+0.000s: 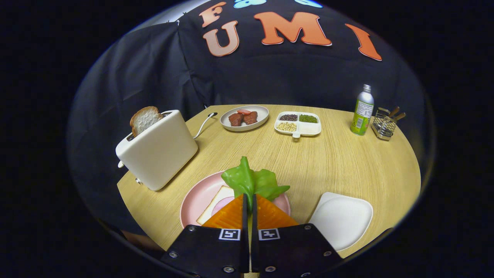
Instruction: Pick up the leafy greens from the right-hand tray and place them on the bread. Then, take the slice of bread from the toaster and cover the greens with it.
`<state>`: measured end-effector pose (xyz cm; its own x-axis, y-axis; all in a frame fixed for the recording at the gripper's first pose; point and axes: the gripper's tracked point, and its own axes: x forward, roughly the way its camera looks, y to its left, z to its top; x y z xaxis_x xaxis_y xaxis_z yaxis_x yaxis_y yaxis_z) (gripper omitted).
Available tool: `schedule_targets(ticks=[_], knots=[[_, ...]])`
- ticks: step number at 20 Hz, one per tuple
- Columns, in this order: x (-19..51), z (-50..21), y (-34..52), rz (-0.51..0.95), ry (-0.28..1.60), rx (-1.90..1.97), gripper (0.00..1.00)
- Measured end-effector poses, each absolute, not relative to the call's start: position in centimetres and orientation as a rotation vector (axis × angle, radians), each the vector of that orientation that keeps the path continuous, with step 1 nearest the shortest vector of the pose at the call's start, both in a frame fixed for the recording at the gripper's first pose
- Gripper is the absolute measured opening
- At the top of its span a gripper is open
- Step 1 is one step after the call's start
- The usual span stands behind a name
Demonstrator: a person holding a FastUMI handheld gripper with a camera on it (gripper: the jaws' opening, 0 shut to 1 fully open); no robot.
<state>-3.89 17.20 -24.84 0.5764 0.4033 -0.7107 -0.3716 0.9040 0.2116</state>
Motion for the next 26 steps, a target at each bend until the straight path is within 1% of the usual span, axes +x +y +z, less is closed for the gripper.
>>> schedule_targets(ticks=[3, 5, 7, 9, 10, 11, 12, 14, 17, 18, 22, 26], knots=[[-4.3, -25.8, 18.4, 0.479, 0.866, 0.011, 0.03], [-4.3, -27.0, 18.4, 0.458, 0.891, -0.017, 0.03], [-4.6, -27.6, 19.2, 0.458, 0.919, -0.004, 0.07], [-4.9, -27.8, 19.8, 0.474, 0.934, 0.000, 0.12], [-5.2, -28.0, 19.9, 0.483, 0.944, -0.002, 0.17], [-5.4, -28.1, 20.2, 0.489, 0.952, -0.005, 0.20], [-5.5, -28.2, 20.1, 0.491, 0.955, -0.011, 0.26], [-5.3, -27.9, 20.1, 0.487, 0.945, -0.020, 0.33], [-5.0, -26.9, 20.1, 0.484, 0.939, 0.001, 0.38], [-4.8, -26.3, 20.1, 0.485, 0.929, 0.005, 0.42], [-3.0, -23.3, 20.3, 0.477, 0.871, 0.018, 0.52], [-0.8, -18.5, 22.1, 0.503, 0.813, 0.088, 0.61]])
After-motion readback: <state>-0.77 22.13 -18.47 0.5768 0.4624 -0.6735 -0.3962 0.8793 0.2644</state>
